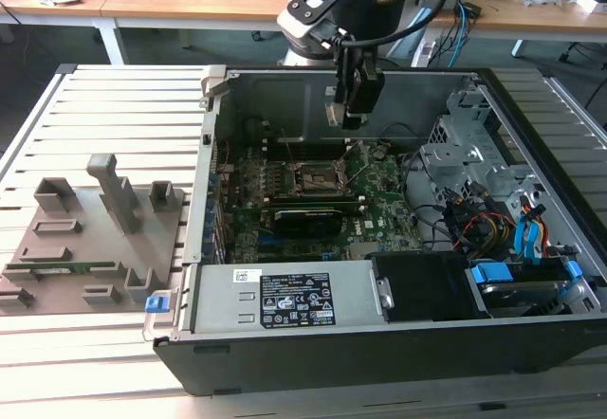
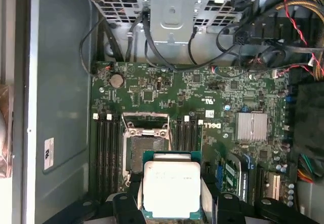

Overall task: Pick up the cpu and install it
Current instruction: 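Place the cpu into insertion slot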

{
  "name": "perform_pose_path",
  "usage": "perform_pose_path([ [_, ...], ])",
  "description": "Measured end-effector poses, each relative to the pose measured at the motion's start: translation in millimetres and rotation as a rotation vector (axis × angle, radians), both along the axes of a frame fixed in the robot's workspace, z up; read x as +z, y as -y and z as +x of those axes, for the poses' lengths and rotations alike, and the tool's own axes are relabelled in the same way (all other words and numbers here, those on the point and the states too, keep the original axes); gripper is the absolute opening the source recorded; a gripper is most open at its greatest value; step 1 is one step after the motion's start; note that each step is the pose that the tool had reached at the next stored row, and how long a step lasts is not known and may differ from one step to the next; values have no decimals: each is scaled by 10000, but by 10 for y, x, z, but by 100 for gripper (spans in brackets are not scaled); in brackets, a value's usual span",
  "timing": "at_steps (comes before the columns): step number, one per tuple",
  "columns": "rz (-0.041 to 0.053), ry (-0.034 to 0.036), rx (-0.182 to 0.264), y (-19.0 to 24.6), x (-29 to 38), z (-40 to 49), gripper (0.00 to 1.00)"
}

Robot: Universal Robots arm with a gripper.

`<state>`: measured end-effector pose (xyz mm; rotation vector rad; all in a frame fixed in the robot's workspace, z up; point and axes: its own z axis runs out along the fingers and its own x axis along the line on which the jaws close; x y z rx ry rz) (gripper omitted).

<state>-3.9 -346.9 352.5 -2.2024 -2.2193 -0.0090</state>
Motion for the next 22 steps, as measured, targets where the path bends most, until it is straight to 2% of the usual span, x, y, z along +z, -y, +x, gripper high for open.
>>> perform_pose_path([
  [7,0,0,-1238,0,0,0,55],
  [9,0,0,-1396,0,0,0,55],
  [12,0,0,-1954,0,0,0,55],
  [15,0,1,-2261,0,0,0,55],
  [22,0,0,-3307,0,0,0,55],
])
